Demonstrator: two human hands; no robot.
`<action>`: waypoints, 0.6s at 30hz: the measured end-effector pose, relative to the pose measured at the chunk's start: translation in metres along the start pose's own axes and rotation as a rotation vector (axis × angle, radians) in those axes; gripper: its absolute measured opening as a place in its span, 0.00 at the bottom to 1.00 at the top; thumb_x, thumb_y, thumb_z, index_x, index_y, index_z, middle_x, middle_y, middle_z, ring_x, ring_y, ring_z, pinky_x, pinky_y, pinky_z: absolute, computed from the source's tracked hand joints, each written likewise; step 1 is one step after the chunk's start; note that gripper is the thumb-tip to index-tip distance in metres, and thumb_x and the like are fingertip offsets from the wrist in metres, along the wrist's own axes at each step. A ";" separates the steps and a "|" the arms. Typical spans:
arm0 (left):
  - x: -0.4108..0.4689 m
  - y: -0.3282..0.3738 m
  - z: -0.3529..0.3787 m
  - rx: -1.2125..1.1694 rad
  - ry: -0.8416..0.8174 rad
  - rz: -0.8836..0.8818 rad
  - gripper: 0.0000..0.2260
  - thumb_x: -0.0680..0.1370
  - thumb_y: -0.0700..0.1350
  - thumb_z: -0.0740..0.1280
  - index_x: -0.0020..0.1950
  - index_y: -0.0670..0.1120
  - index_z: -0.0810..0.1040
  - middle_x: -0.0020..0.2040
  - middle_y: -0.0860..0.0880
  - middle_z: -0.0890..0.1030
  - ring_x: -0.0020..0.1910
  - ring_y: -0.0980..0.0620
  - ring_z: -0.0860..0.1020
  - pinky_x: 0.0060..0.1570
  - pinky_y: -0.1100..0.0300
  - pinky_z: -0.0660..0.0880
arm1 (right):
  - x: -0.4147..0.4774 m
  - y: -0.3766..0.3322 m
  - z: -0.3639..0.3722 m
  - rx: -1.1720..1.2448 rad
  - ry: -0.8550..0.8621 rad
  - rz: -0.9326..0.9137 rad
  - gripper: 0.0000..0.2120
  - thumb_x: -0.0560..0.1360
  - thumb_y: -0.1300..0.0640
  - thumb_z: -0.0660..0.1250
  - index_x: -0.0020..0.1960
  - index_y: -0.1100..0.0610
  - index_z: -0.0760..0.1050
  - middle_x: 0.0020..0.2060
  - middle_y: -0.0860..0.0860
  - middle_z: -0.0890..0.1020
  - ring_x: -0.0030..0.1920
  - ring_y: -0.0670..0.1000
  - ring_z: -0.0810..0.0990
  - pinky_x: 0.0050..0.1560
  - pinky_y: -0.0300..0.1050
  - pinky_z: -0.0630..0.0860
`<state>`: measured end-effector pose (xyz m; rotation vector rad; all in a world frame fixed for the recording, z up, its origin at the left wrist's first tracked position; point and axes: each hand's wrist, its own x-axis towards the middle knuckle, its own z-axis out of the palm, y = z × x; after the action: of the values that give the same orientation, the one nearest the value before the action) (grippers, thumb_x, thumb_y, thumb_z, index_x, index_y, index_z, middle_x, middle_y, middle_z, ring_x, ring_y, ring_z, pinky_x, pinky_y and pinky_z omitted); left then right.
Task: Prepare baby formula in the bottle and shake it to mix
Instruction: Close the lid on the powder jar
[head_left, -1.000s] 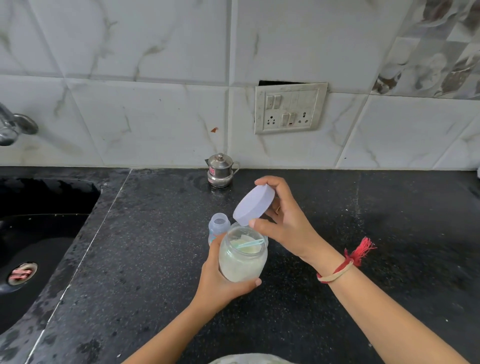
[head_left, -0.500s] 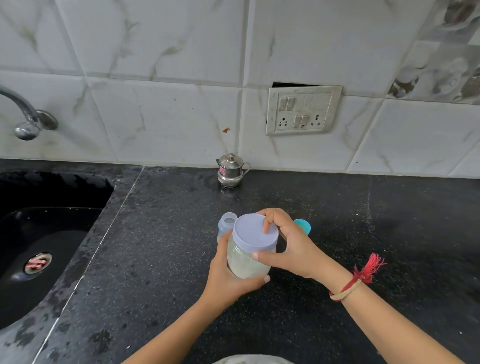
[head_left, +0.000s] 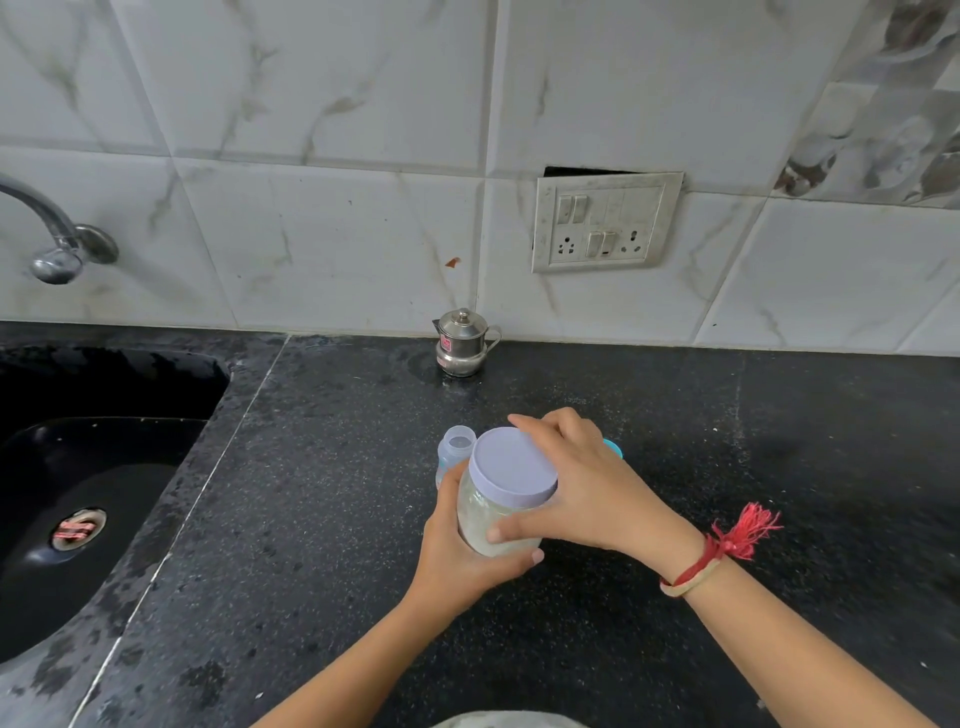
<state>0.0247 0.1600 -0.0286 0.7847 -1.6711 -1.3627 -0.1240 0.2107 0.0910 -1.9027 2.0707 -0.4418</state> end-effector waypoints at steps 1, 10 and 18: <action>0.000 0.000 -0.002 0.008 -0.005 -0.001 0.43 0.58 0.51 0.83 0.67 0.63 0.66 0.62 0.59 0.77 0.60 0.56 0.78 0.52 0.61 0.78 | -0.001 0.000 -0.005 -0.010 -0.050 -0.014 0.55 0.53 0.27 0.70 0.73 0.38 0.49 0.65 0.39 0.58 0.67 0.46 0.57 0.65 0.48 0.64; 0.000 0.002 -0.002 0.087 -0.054 -0.024 0.44 0.56 0.54 0.83 0.66 0.69 0.63 0.60 0.67 0.75 0.59 0.64 0.76 0.49 0.70 0.76 | 0.013 -0.023 -0.053 -0.211 -0.404 -0.241 0.39 0.67 0.56 0.72 0.72 0.39 0.58 0.65 0.45 0.64 0.64 0.50 0.68 0.60 0.47 0.69; -0.001 0.002 -0.004 0.103 -0.055 0.008 0.43 0.57 0.53 0.83 0.66 0.67 0.65 0.60 0.65 0.77 0.58 0.62 0.77 0.49 0.68 0.76 | 0.016 -0.034 -0.034 -0.515 -0.007 -0.115 0.34 0.60 0.20 0.56 0.41 0.51 0.66 0.31 0.47 0.68 0.34 0.53 0.69 0.31 0.45 0.58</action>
<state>0.0284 0.1593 -0.0266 0.8041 -1.7974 -1.3118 -0.1085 0.1932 0.1355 -2.3014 2.2319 0.0919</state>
